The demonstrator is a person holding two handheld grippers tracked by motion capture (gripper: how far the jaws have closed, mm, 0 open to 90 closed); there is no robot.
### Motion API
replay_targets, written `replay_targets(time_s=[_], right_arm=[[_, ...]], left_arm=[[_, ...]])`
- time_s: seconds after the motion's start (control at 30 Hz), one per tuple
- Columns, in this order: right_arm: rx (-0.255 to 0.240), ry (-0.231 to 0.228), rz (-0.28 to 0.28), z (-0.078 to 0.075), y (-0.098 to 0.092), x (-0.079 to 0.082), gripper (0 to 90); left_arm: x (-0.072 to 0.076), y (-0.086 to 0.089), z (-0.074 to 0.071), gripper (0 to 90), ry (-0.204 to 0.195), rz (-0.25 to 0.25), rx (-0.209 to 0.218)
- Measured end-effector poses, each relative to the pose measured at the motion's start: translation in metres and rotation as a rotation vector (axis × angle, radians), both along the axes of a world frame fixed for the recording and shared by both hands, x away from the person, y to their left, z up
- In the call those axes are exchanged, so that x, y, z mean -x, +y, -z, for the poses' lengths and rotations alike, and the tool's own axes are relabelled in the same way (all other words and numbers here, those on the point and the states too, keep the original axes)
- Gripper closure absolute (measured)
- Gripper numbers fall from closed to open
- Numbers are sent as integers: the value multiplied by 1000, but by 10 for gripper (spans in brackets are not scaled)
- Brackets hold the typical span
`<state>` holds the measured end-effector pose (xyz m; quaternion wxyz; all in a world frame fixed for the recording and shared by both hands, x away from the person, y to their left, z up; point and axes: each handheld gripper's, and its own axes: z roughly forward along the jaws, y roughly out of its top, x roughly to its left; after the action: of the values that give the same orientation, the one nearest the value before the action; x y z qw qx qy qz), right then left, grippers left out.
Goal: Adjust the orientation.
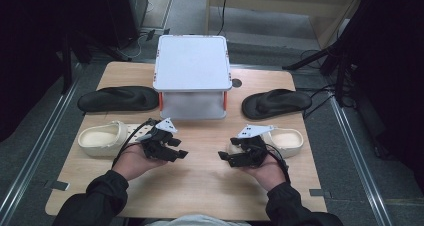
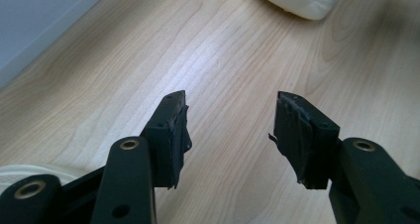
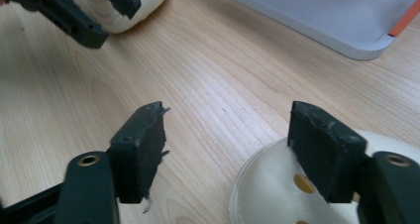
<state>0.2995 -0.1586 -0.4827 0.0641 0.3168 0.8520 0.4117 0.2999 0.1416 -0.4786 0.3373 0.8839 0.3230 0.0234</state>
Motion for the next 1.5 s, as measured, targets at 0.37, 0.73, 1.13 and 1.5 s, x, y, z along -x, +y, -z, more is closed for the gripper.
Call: replay_targets(time_s=[0.37, 0.73, 1.13, 1.5], right_arm=[[-11, 5, -24, -5, 1, 6, 379], [17, 19, -70, -9, 5, 14, 419], [5, 3, -101, -12, 11, 11, 400], [-4, 28, -140, -13, 21, 7, 402]], left_arm=[[1, -1, -3, 374, 38, 15, 41], [3, 5, -8, 395, 38, 23, 52], [11, 16, -11, 414, 26, 20, 30], [17, 35, -18, 383, 52, -47, 66]])
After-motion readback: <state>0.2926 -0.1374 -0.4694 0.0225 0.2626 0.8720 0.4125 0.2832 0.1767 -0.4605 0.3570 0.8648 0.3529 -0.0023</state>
